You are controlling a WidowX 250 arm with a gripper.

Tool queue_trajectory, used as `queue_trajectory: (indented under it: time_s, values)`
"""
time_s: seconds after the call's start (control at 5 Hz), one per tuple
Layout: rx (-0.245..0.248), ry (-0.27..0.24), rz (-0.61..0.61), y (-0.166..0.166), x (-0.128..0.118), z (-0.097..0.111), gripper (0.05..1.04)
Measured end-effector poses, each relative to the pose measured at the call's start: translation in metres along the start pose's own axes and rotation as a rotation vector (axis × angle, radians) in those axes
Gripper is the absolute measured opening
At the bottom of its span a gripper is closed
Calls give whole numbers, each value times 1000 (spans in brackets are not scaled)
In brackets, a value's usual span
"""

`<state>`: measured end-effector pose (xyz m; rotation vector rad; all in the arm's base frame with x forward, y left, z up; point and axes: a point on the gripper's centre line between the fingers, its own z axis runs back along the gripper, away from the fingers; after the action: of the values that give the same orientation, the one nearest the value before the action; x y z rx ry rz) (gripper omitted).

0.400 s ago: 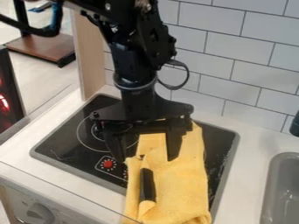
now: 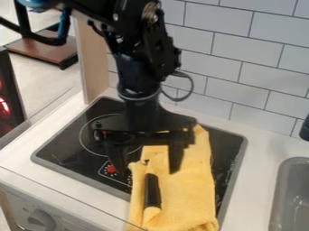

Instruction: Fold the cloth from top to bottom

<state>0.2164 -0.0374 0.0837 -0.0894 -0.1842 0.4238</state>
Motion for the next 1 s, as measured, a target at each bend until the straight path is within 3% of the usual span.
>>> queue_trajectory:
  time_s: [0.4, 0.6, 0.8, 1.0]
  values:
    - [32, -37, -74, -5, 56, -11, 999]
    - [21, -51, -142, -5, 82, -16, 999]
    - [-13, -43, -274, -13, 107, -21, 999]
    - [20, -29, -396, -17, 128, -31, 999]
